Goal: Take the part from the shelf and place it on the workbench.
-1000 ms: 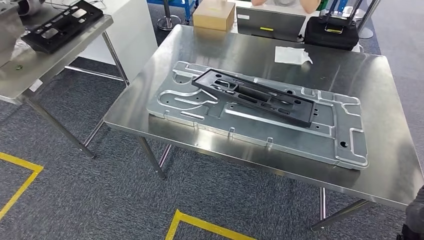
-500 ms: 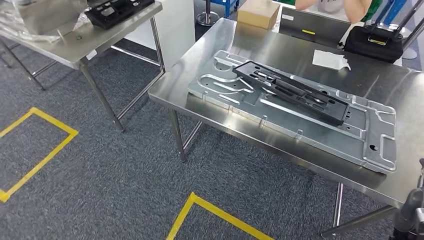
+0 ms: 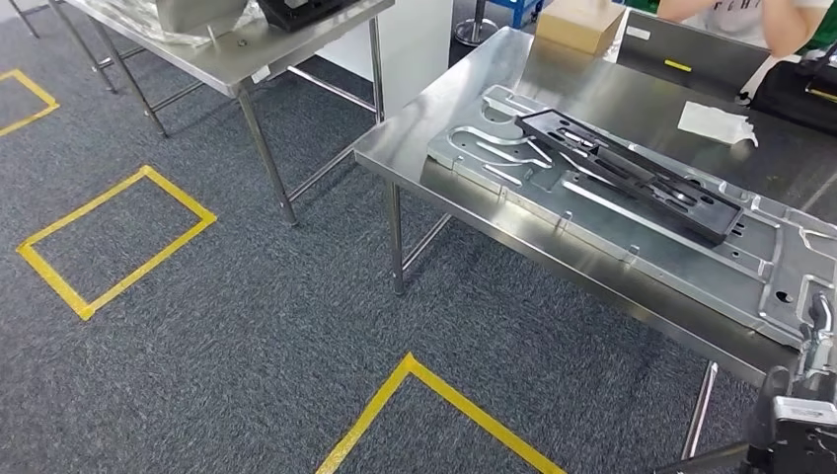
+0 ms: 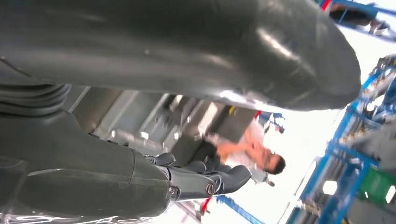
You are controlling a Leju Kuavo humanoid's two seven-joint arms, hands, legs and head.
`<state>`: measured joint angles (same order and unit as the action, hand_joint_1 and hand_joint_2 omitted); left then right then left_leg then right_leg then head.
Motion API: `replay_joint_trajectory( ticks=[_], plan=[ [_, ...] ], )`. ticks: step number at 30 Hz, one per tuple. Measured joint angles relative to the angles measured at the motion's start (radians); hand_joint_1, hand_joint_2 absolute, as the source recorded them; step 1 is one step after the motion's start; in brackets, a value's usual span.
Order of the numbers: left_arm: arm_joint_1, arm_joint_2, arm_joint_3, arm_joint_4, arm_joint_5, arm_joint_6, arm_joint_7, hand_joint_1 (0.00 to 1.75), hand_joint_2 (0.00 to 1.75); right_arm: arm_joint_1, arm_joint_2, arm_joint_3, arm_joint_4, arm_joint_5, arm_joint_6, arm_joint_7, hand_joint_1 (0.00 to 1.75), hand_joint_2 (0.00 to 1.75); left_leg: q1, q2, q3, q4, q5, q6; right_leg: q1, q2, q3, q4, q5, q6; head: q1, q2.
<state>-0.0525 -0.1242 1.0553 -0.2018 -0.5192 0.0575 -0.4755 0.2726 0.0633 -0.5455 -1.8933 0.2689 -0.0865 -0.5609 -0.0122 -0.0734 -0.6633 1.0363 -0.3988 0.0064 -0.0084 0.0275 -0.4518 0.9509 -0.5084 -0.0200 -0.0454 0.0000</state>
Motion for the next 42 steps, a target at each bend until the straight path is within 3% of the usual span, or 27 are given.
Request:
replay_joint_trajectory(
  ticks=[2,3,4,5,6,7,9,11,13,14,15,16,18,19,20,21,22,24,26,28,31,33,37,38,40,42],
  plan=[
    [-0.002,0.0,0.005,0.0,0.001,0.004,-0.001,0.0,0.0,-0.003,-0.009,0.022,0.015,-0.001,-0.006,0.003,0.0,0.0,0.011,0.043,-0.032,0.115,-0.107,-0.015,-0.003,-0.027,-0.024,-0.002,0.021,-0.004,0.0,0.0],
    [-0.003,0.0,0.007,0.0,0.002,0.005,-0.002,0.0,0.0,-0.004,-0.013,0.03,0.022,-0.001,-0.007,0.004,0.0,0.0,0.018,0.054,-0.046,0.182,-0.146,-0.024,-0.004,-0.041,-0.036,-0.001,0.031,-0.001,0.0,0.0],
    [-0.003,0.0,0.009,0.0,0.002,0.005,-0.002,0.0,0.0,-0.006,-0.015,0.036,0.028,-0.001,-0.008,0.004,0.0,0.0,0.026,0.06,-0.052,0.237,-0.159,-0.033,-0.005,-0.057,-0.05,0.001,0.04,0.003,0.0,0.0],
    [-0.003,-0.001,0.011,0.0,0.004,0.006,-0.002,0.0,0.0,-0.008,-0.016,0.041,0.034,-0.001,-0.009,0.004,0.0,0.0,0.033,0.064,-0.046,0.267,-0.147,-0.041,-0.006,-0.072,-0.065,0.005,0.049,0.007,0.0,0.0],
    [-0.003,-0.001,0.013,0.0,0.006,0.008,-0.003,0.0,0.0,-0.01,-0.018,0.047,0.04,0.0,-0.011,0.005,0.0,0.0,0.041,0.068,-0.025,0.262,-0.119,-0.049,-0.009,-0.086,-0.08,0.01,0.057,0.013,0.0,0.0],
    [-0.003,-0.001,0.016,0.0,0.009,0.012,-0.004,0.0,0.0,-0.014,-0.022,0.056,0.048,0.003,-0.016,0.005,0.0,0.0,0.048,0.076,0.015,0.226,-0.09,-0.057,-0.012,-0.099,-0.096,0.018,0.064,0.02,0.0,0.0],
    [-0.007,-0.006,0.022,0.0,0.016,0.024,-0.006,0.0,0.0,-0.027,-0.032,0.08,0.064,0.016,-0.034,0.008,0.0,0.0,0.054,0.115,0.129,0.083,-0.09,-0.066,-0.013,-0.121,-0.121,0.039,0.072,0.035,-0.001,0.0],
    [-0.011,-0.014,0.027,0.0,0.019,0.037,-0.008,0.0,0.0,-0.046,-0.046,0.108,0.085,0.044,-0.059,0.012,0.0,0.0,0.05,0.141,0.192,-0.021,-0.126,-0.05,-0.011,-0.141,-0.134,0.055,0.081,0.052,-0.001,0.0],
    [-0.009,-0.016,0.034,0.0,0.02,0.048,-0.008,0.0,0.0,-0.07,-0.053,0.143,0.116,0.092,-0.092,0.024,0.0,0.0,0.042,0.129,0.182,-0.038,-0.127,-0.019,-0.017,-0.155,-0.139,0.057,0.092,0.07,0.0,0.0],
    [-0.006,-0.017,0.038,0.0,0.021,0.052,-0.008,0.0,0.0,-0.083,-0.054,0.169,0.14,0.124,-0.111,0.035,0.0,0.0,0.039,0.122,0.171,-0.038,-0.117,-0.007,-0.023,-0.142,-0.145,0.063,0.082,0.077,0.0,0.0],
    [-0.005,-0.018,0.042,0.0,0.021,0.056,-0.008,0.0,0.0,-0.095,-0.054,0.199,0.168,0.158,-0.13,0.047,0.0,0.0,0.036,0.115,0.159,-0.039,-0.105,0.004,-0.026,-0.119,-0.155,0.083,0.053,0.082,0.0,0.0],
    [-0.004,-0.019,0.045,0.0,0.019,0.059,-0.007,0.0,0.0,-0.104,-0.055,0.233,0.2,0.195,-0.15,0.059,0.0,0.0,0.033,0.109,0.145,-0.04,-0.092,0.014,-0.027,-0.089,-0.17,0.124,0.007,0.083,0.0,0.0],
    [-0.006,-0.02,0.047,0.0,0.009,0.058,-0.005,0.0,0.0,-0.122,-0.055,0.298,0.266,0.258,-0.179,0.076,0.0,0.0,0.023,0.089,0.114,-0.039,-0.069,0.026,-0.02,-0.044,-0.204,0.246,-0.093,0.073,0.0,0.0],
    [-0.007,-0.02,0.047,-0.001,0.002,0.058,-0.004,0.0,0.0,-0.133,-0.054,0.329,0.3,0.29,-0.194,0.086,0.0,0.0,0.017,0.076,0.099,-0.039,-0.058,0.03,-0.014,-0.036,-0.213,0.301,-0.114,0.066,0.0,0.0],
    [-0.006,-0.02,0.047,-0.001,-0.005,0.06,-0.003,0.0,0.0,-0.145,-0.053,0.36,0.338,0.331,-0.214,0.099,0.0,0.0,0.012,0.063,0.085,-0.038,-0.048,0.032,-0.008,-0.033,-0.211,0.33,-0.111,0.058,0.0,0.0],
    [-0.005,-0.02,0.047,0.0,-0.013,0.063,-0.003,0.0,0.0,-0.161,-0.052,0.394,0.386,0.386,-0.24,0.117,0.0,0.0,0.008,0.05,0.074,-0.037,-0.039,0.033,-0.001,-0.029,-0.193,0.326,-0.088,0.048,0.0,0.0],
    [-0.004,-0.02,0.046,0.0,-0.02,0.069,-0.003,0.0,0.0,-0.182,-0.049,0.431,0.444,0.462,-0.273,0.147,0.0,0.0,0.005,0.038,0.067,-0.037,-0.031,0.033,0.008,-0.023,-0.158,0.286,-0.054,0.037,0.0,0.0],
    [-0.007,-0.025,0.045,0.0,-0.035,0.085,-0.005,0.0,0.0,-0.251,-0.041,0.522,0.641,0.676,-0.346,0.264,0.0,0.0,0.004,0.02,0.058,-0.035,-0.016,0.029,0.027,0.014,-0.067,0.148,-0.01,0.01,0.0,0.0],
    [-0.015,-0.03,0.043,0.0,-0.05,0.101,-0.006,0.0,0.0,-0.323,-0.029,0.606,0.899,0.855,-0.378,0.389,0.0,0.0,0.005,0.0,0.048,-0.034,-0.001,0.023,0.036,0.038,-0.013,0.046,-0.012,-0.009,0.0,0.0],
    [-0.02,-0.032,0.041,0.0,-0.058,0.111,-0.006,0.0,0.0,-0.355,-0.017,0.647,1.086,0.893,-0.375,0.433,0.0,0.0,0.006,-0.021,0.037,-0.037,0.014,0.016,0.036,0.027,-0.007,0.021,-0.022,-0.015,0.0,0.0],
    [-0.02,-0.032,0.041,0.0,-0.061,0.114,-0.005,0.0,0.0,-0.359,-0.008,0.658,1.156,0.876,-0.376,0.435,0.0,0.0,0.006,-0.034,0.034,-0.041,0.022,0.012,0.036,0.017,-0.007,0.016,-0.022,-0.018,0.0,0.0],
    [-0.013,-0.031,0.04,0.0,-0.062,0.117,-0.005,0.0,0.0,-0.361,0.002,0.666,1.23,0.858,-0.378,0.435,0.0,0.0,0.004,-0.022,0.028,-0.034,0.015,0.009,0.028,0.002,-0.004,0.004,-0.01,-0.021,0.0,0.0],
    [0.0,-0.028,0.041,0.0,-0.063,0.123,-0.004,0.0,0.0,-0.377,0.017,0.687,1.482,0.83,-0.368,0.439,0.0,0.0,0.026,0.062,-0.07,0.238,-0.147,-0.031,0.017,-0.072,-0.025,-0.002,0.012,-0.018,-0.001,0.0],
    [0.001,-0.027,0.041,0.0,-0.063,0.124,-0.004,0.0,0.0,-0.382,0.017,0.689,1.508,0.821,-0.351,0.449,0.0,0.0,0.034,0.067,-0.056,0.234,-0.138,-0.04,0.013,-0.084,-0.029,0.002,0.012,-0.014,-0.001,0.0],
    [0.002,-0.026,0.041,0.0,-0.064,0.129,-0.001,0.0,0.0,-0.384,0.017,0.686,1.554,0.776,-0.274,0.497,0.0,0.0,0.046,0.088,0.026,0.12,-0.093,-0.056,0.003,-0.104,-0.034,0.014,0.007,-0.001,-0.001,0.0],
    [0.002,-0.026,0.041,0.0,-0.066,0.133,0.008,0.0,0.0,-0.368,0.008,0.655,1.597,0.681,-0.176,0.572,0.0,0.0,0.046,0.115,0.096,0.017,-0.064,-0.056,-0.002,-0.123,-0.036,0.028,-0.003,0.018,0.0,0.0]
  ],
)
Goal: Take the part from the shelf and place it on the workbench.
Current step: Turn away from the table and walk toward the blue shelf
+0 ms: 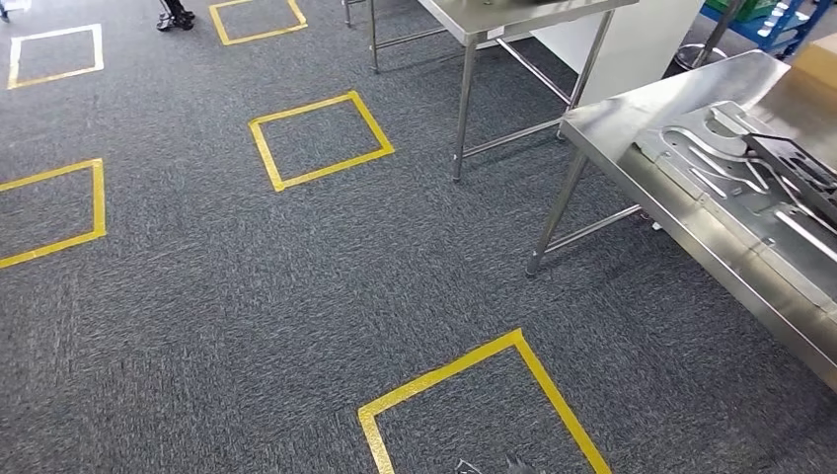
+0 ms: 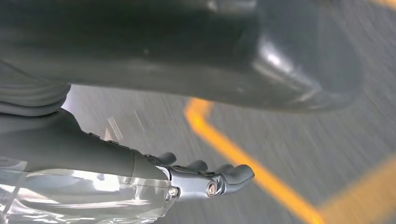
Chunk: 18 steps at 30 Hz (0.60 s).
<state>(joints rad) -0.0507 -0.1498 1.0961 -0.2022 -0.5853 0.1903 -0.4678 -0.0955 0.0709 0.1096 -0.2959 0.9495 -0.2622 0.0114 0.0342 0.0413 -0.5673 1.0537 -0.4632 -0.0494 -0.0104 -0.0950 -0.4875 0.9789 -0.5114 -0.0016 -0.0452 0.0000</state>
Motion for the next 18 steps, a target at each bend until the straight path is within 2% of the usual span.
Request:
replay_joint_trajectory(
  ticks=[1,3,4,6,7,8,9,10,11,12,14,15,17,18],
  plan=[
    [0.001,0.0,0.0,0.0,-0.003,0.001,0.006,0.0,0.0,0.011,-0.006,-0.029,0.019,-0.058,0.04,0.044,0.0,0.0,-0.003,0.008,0.014,-0.023,-0.002,0.007,0.001,-0.009,0.002,0.006,-0.005,0.009,0.0,0.0],
    [0.006,0.003,0.001,0.0,-0.008,0.003,0.015,0.0,0.0,0.034,-0.016,-0.097,0.047,-0.165,0.08,0.126,0.0,0.0,-0.01,-0.003,0.007,-0.023,-0.007,0.031,0.001,-0.026,0.005,0.011,-0.009,0.024,0.001,0.0],
    [0.009,0.005,0.001,0.0,-0.011,0.004,0.017,0.0,0.0,0.044,-0.023,-0.137,0.055,-0.216,0.085,0.157,0.0,0.0,-0.01,-0.01,0.007,-0.029,-0.011,0.041,-0.001,-0.02,0.003,0.016,-0.015,0.031,0.0,0.0],
    [0.011,0.008,0.002,0.0,-0.015,0.002,0.018,0.0,0.0,0.057,-0.038,-0.218,0.065,-0.294,0.074,0.181,0.0,0.0,-0.012,-0.024,-0.001,-0.03,-0.006,0.058,-0.008,0.024,-0.022,0.065,-0.055,0.04,0.001,0.0],
    [0.011,0.01,0.002,0.0,-0.018,0.0,0.018,0.0,0.0,0.061,-0.045,-0.257,0.069,-0.318,0.065,0.177,0.0,0.0,-0.014,-0.03,-0.005,-0.031,-0.003,0.064,-0.009,0.054,-0.048,0.118,-0.088,0.042,0.001,0.0],
    [0.009,0.01,0.002,0.0,-0.022,-0.002,0.015,0.0,0.0,0.065,-0.051,-0.294,0.073,-0.332,0.054,0.165,0.0,0.0,-0.017,-0.037,-0.01,-0.031,0.0,0.07,-0.009,0.073,-0.083,0.188,-0.123,0.04,0.001,0.0],
    [0.008,0.011,0.002,0.0,-0.027,-0.004,0.012,0.0,0.0,0.068,-0.055,-0.325,0.077,-0.339,0.045,0.149,0.0,0.0,-0.022,-0.047,-0.013,-0.031,0.002,0.074,-0.007,0.082,-0.117,0.256,-0.149,0.037,0.001,0.0],
    [0.007,0.012,0.002,0.0,-0.03,-0.006,0.008,0.0,0.0,0.072,-0.058,-0.351,0.08,-0.342,0.036,0.13,0.0,0.0,-0.026,-0.059,-0.016,-0.031,0.005,0.077,-0.005,0.087,-0.141,0.302,-0.159,0.033,0.001,0.0],
    [0.008,0.012,0.002,0.0,-0.034,-0.007,0.004,0.0,0.0,0.074,-0.06,-0.373,0.082,-0.34,0.03,0.11,0.0,0.0,-0.031,-0.071,-0.017,-0.031,0.006,0.08,-0.002,0.09,-0.15,0.313,-0.149,0.027,0.001,0.0],
    [0.008,0.013,0.002,0.0,-0.037,-0.008,0.002,0.0,0.0,0.075,-0.062,-0.388,0.083,-0.335,0.026,0.093,0.0,0.0,-0.034,-0.085,-0.017,-0.031,0.008,0.081,0.003,0.094,-0.137,0.283,-0.118,0.019,0.001,0.0],
    [0.008,0.014,0.002,0.0,-0.041,-0.007,0.002,0.0,0.0,0.074,-0.065,-0.407,0.085,-0.319,0.024,0.064,0.0,0.0,-0.038,-0.107,-0.015,-0.031,0.011,0.083,0.015,0.123,-0.078,0.152,-0.039,-0.002,0.001,0.0],
    [0.006,0.014,0.002,0.0,-0.042,-0.005,0.006,0.0,0.0,0.074,-0.068,-0.411,0.086,-0.308,0.024,0.053,0.0,0.0,-0.039,-0.118,-0.016,-0.03,0.013,0.082,0.019,0.144,-0.052,0.091,-0.014,-0.012,0.001,0.0],
    [0.003,0.013,0.002,0.0,-0.044,0.002,0.022,0.0,0.0,0.071,-0.073,-0.415,0.088,-0.287,0.027,0.039,0.0,0.0,-0.037,-0.139,-0.023,-0.031,0.02,0.074,0.025,0.168,-0.032,0.035,0.0,-0.025,0.001,0.0],
    [0.002,0.013,0.003,0.0,-0.045,0.007,0.034,0.0,0.0,0.068,-0.075,-0.416,0.089,-0.275,0.028,0.034,0.0,0.0,-0.036,-0.151,-0.026,-0.033,0.024,0.068,0.026,0.165,-0.03,0.027,0.0,-0.03,0.001,0.0]
  ],
)
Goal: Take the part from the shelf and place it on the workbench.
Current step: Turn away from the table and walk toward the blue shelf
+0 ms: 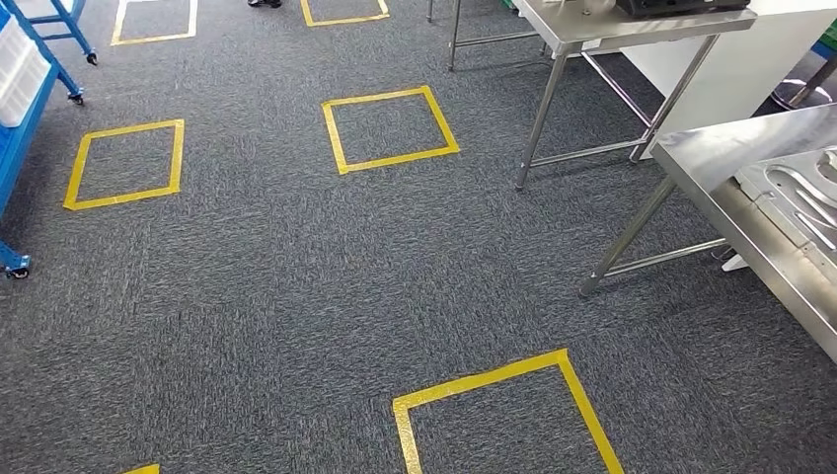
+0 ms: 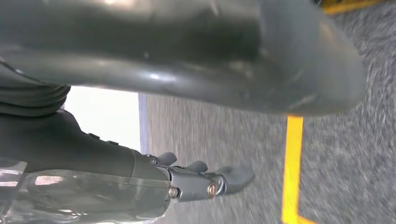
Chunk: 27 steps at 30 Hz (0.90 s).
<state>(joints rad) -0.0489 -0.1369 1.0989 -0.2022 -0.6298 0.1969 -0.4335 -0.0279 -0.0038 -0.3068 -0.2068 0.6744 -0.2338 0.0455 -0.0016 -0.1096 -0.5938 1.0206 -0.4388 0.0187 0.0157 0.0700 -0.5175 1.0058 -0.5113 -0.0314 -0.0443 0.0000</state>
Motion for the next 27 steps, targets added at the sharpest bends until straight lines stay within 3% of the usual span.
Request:
replay_joint_trajectory(
  ticks=[1,3,5,7,8,9,12,14,16,17,19,21,22,23,24,25,26,27],
  plan=[
    [0.001,0.0,0.001,0.0,0.0,0.006,0.016,0.0,0.0,-0.003,0.0,0.0,0.0,0.011,0.002,-0.002,0.0,0.0,0.001,-0.007,-0.002,-0.001,0.003,-0.005,-0.002,-0.011,0.003,-0.009,0.006,-0.003,0.0,0.0],
    [0.002,0.002,0.003,0.0,-0.001,0.023,0.056,0.0,0.0,-0.007,0.005,0.0,0.001,0.03,0.007,-0.002,0.0,0.0,-0.002,0.02,-0.016,0.025,-0.015,-0.013,-0.008,-0.036,0.013,-0.033,0.02,-0.007,0.0,0.0],
    [-0.001,0.004,0.007,0.0,0.0,0.041,0.095,0.0,0.0,-0.006,0.013,0.002,0.003,0.045,0.015,0.001,0.0,0.0,-0.001,0.07,-0.06,0.122,-0.075,-0.022,-0.009,-0.064,0.017,-0.044,0.028,-0.009,-0.001,0.0],
    [-0.004,0.005,0.011,0.0,0.002,0.054,0.119,0.0,0.0,-0.005,0.021,0.005,0.007,0.06,0.018,0.007,0.0,0.0,0.007,0.091,-0.111,0.238,-0.129,-0.035,-0.008,-0.094,0.013,-0.04,0.027,-0.009,-0.001,0.0],
    [-0.004,0.006,0.014,0.0,0.004,0.06,0.127,0.0,0.0,-0.006,0.024,0.007,0.009,0.067,0.018,0.011,0.0,0.0,0.012,0.097,-0.118,0.261,-0.132,-0.041,-0.009,-0.109,0.011,-0.037,0.026,-0.008,-0.001,0.0],
    [-0.004,0.006,0.018,0.0,0.007,0.065,0.131,0.0,0.0,-0.006,0.028,0.01,0.009,0.074,0.018,0.013,0.0,0.0,0.017,0.103,-0.105,0.244,-0.117,-0.047,-0.011,-0.122,0.009,-0.034,0.024,-0.005,-0.001,0.0],
    [-0.007,0.009,0.029,0.0,0.019,0.08,0.131,0.0,0.0,-0.008,0.037,0.019,0.01,0.091,0.018,0.016,0.0,0.0,0.025,0.148,0.006,0.052,-0.041,-0.056,-0.016,-0.154,0.008,-0.015,0.011,0.013,-0.001,0.0],
    [-0.011,0.01,0.034,0.0,0.025,0.088,0.125,0.0,0.0,-0.011,0.04,0.024,0.01,0.099,0.019,0.016,0.0,0.0,0.019,0.164,0.034,-0.001,-0.03,-0.043,-0.016,-0.169,0.008,-0.004,0.004,0.028,-0.001,0.0],
    [-0.011,0.01,0.043,0.0,0.034,0.105,0.115,0.0,0.0,-0.017,0.044,0.029,0.011,0.109,0.024,0.017,0.0,0.0,0.014,0.147,0.029,0.001,-0.027,-0.023,-0.018,-0.181,0.01,-0.003,0.002,0.041,-0.001,0.0],
    [-0.011,0.009,0.048,0.0,0.04,0.118,0.108,0.0,0.0,-0.02,0.046,0.034,0.011,0.117,0.028,0.017,0.0,0.0,0.015,0.138,0.028,-0.004,-0.023,-0.016,-0.022,-0.173,0.011,0.0,-0.003,0.048,-0.001,0.0],
    [-0.014,0.007,0.06,0.0,0.051,0.151,0.095,0.0,0.0,-0.022,0.049,0.045,0.011,0.137,0.035,0.018,0.0,0.0,0.018,0.121,0.027,-0.013,-0.013,-0.002,-0.027,-0.125,-0.008,0.047,-0.043,0.058,-0.001,0.0],
    [-0.019,0.002,0.07,0.0,0.057,0.188,0.088,0.0,0.0,-0.023,0.051,0.056,0.012,0.157,0.043,0.024,0.0,0.0,0.016,0.102,0.017,-0.014,-0.005,0.007,-0.029,-0.081,-0.063,0.168,-0.115,0.061,-0.001,0.0],
    [-0.021,-0.003,0.075,0.0,0.058,0.212,0.087,0.0,0.0,-0.024,0.053,0.063,0.013,0.17,0.048,0.029,0.0,0.0,0.014,0.09,0.012,-0.013,-0.002,0.009,-0.029,-0.075,-0.095,0.235,-0.144,0.061,-0.001,0.0],
    [-0.022,-0.008,0.08,0.0,0.059,0.238,0.089,0.0,0.0,-0.026,0.054,0.07,0.013,0.183,0.055,0.034,0.0,0.0,0.012,0.077,0.008,-0.013,0.0,0.009,-0.029,-0.074,-0.117,0.28,-0.156,0.06,-0.001,0.0],
    [-0.023,-0.015,0.084,0.0,0.061,0.264,0.092,0.0,0.0,-0.029,0.056,0.078,0.013,0.195,0.061,0.04,0.0,0.0,0.01,0.063,0.006,-0.013,0.003,0.008,-0.029,-0.073,-0.122,0.29,-0.147,0.058,-0.001,0.0],
    [-0.023,-0.021,0.088,0.0,0.062,0.284,0.095,0.0,0.0,-0.032,0.058,0.085,0.013,0.204,0.065,0.044,0.0,0.0,0.009,0.05,0.005,-0.012,0.005,0.007,-0.029,-0.07,-0.108,0.259,-0.119,0.055,-0.001,0.0],
    [-0.023,-0.027,0.092,0.0,0.063,0.297,0.097,0.0,0.0,-0.037,0.059,0.091,0.013,0.21,0.068,0.048,0.0,0.0,0.009,0.037,0.005,-0.012,0.007,0.005,-0.029,-0.064,-0.078,0.198,-0.08,0.051,-0.001,0.0],
    [-0.024,-0.033,0.095,0.0,0.063,0.305,0.098,0.0,0.0,-0.041,0.06,0.097,0.013,0.215,0.069,0.05,0.0,0.0,0.01,0.024,0.004,-0.012,0.009,0.003,-0.029,-0.041,-0.04,0.12,-0.045,0.046,-0.001,0.0]
  ],
)
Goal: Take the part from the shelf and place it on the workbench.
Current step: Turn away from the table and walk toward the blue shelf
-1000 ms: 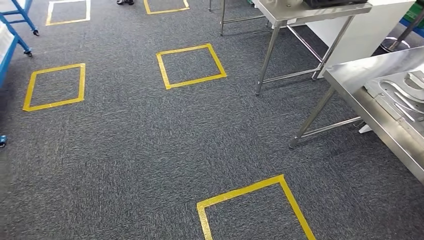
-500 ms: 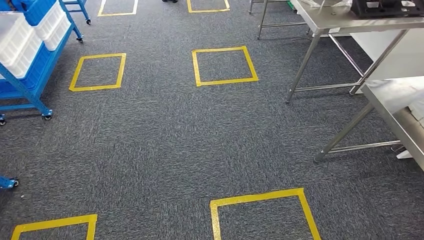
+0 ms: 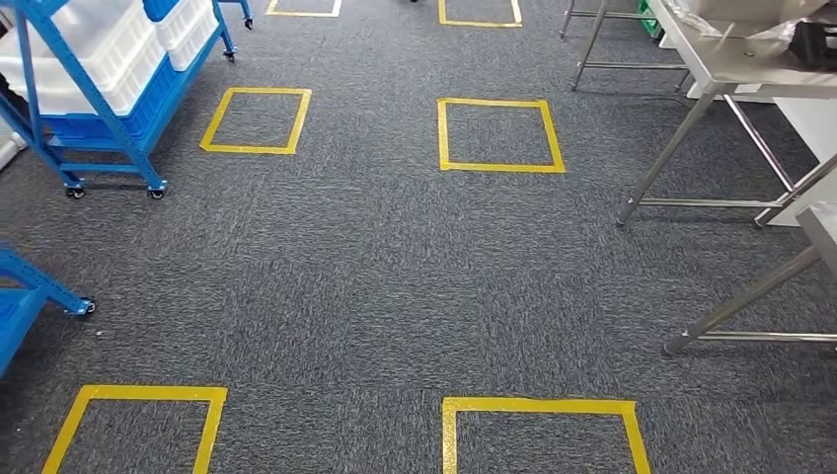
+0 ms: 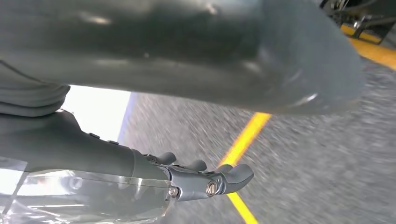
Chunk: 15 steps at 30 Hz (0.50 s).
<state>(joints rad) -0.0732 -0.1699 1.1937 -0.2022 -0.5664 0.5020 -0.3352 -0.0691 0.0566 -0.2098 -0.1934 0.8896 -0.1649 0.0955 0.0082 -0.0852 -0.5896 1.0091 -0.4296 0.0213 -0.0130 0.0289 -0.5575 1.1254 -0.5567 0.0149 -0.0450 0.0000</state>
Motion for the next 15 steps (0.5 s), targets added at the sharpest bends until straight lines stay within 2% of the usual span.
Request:
replay_joint_trajectory(
  ticks=[2,3,5,6,7,8,9,10,11,12,13,14,15],
  plan=[
    [-0.003,-0.01,0.004,0.0,0.0,0.016,0.009,0.0,0.0,-0.007,0.001,0.01,0.0,0.01,0.002,0.002,0.0,0.0,0.001,-0.022,-0.004,0.0,0.007,-0.009,0.005,0.038,0.048,-0.106,0.038,-0.007,0.0,0.0],
    [-0.005,-0.015,0.006,0.0,-0.001,0.026,0.018,0.0,0.0,-0.012,0.002,0.016,0.001,0.018,0.003,0.004,0.0,0.0,0.003,-0.032,-0.007,0.0,0.011,-0.015,0.008,0.049,0.056,-0.128,0.043,-0.01,0.0,0.0],
    [-0.004,-0.023,0.009,0.0,-0.005,0.052,0.041,0.0,0.0,-0.022,0.006,0.028,0.001,0.034,0.007,0.008,0.0,0.0,0.004,-0.049,-0.014,-0.004,0.019,-0.028,0.012,0.03,0.055,-0.131,0.049,-0.019,0.0,0.0],
    [-0.003,-0.027,0.011,0.0,-0.007,0.063,0.052,0.0,0.0,-0.026,0.009,0.034,0.001,0.042,0.01,0.011,0.0,0.0,0.004,-0.042,-0.018,0.001,0.018,-0.031,0.011,0.017,0.056,-0.136,0.054,-0.025,0.0,0.0],
    [-0.002,-0.03,0.012,0.0,-0.008,0.073,0.061,0.0,0.0,-0.029,0.011,0.039,0.001,0.047,0.013,0.014,0.0,0.0,0.002,-0.021,-0.027,0.015,0.007,-0.033,0.01,0.004,0.056,-0.142,0.06,-0.032,-0.001,0.0],
    [-0.002,-0.033,0.014,0.0,-0.009,0.08,0.068,0.0,0.0,-0.031,0.013,0.044,0.001,0.051,0.016,0.016,0.0,0.0,0.0,0.009,-0.046,0.052,-0.017,-0.034,0.009,-0.011,0.055,-0.147,0.065,-0.04,-0.001,0.0],
    [-0.004,-0.036,0.014,0.0,-0.009,0.084,0.072,0.0,0.0,-0.032,0.015,0.048,0.001,0.054,0.017,0.018,0.0,0.0,0.0,0.042,-0.068,0.105,-0.051,-0.034,0.01,-0.025,0.053,-0.15,0.068,-0.045,-0.002,0.0],
    [-0.005,-0.038,0.015,0.0,-0.009,0.086,0.075,0.0,0.0,-0.033,0.017,0.05,0.001,0.056,0.018,0.019,0.0,0.0,0.0,0.061,-0.096,0.171,-0.089,-0.037,0.011,-0.04,0.05,-0.15,0.069,-0.049,-0.002,0.0],
    [-0.006,-0.04,0.015,0.0,-0.009,0.087,0.077,0.0,0.0,-0.033,0.018,0.053,0.001,0.059,0.019,0.019,0.0,0.0,0.002,0.069,-0.12,0.234,-0.119,-0.04,0.013,-0.057,0.048,-0.15,0.069,-0.05,-0.002,0.0],
    [-0.007,-0.042,0.016,0.0,-0.009,0.087,0.079,0.0,0.0,-0.034,0.019,0.055,0.001,0.06,0.02,0.019,0.0,0.0,0.003,0.072,-0.131,0.27,-0.131,-0.044,0.013,-0.074,0.047,-0.149,0.069,-0.05,-0.002,0.0],
    [-0.007,-0.044,0.016,0.0,-0.009,0.088,0.082,0.0,0.0,-0.035,0.02,0.058,0.001,0.062,0.021,0.019,0.0,0.0,0.005,0.076,-0.127,0.279,-0.129,-0.047,0.013,-0.091,0.046,-0.149,0.068,-0.049,-0.002,0.0],
    [-0.006,-0.045,0.017,0.0,-0.009,0.089,0.086,0.0,0.0,-0.036,0.02,0.062,0.001,0.063,0.021,0.019,0.0,0.0,0.006,0.083,-0.102,0.243,-0.108,-0.049,0.012,-0.106,0.046,-0.147,0.067,-0.047,-0.002,0.0],
    [-0.006,-0.045,0.018,0.0,-0.009,0.09,0.09,0.0,0.0,-0.039,0.021,0.066,0.001,0.064,0.022,0.019,0.0,0.0,0.008,0.098,-0.06,0.178,-0.08,-0.05,0.011,-0.121,0.047,-0.145,0.065,-0.044,-0.002,0.0]
  ],
)
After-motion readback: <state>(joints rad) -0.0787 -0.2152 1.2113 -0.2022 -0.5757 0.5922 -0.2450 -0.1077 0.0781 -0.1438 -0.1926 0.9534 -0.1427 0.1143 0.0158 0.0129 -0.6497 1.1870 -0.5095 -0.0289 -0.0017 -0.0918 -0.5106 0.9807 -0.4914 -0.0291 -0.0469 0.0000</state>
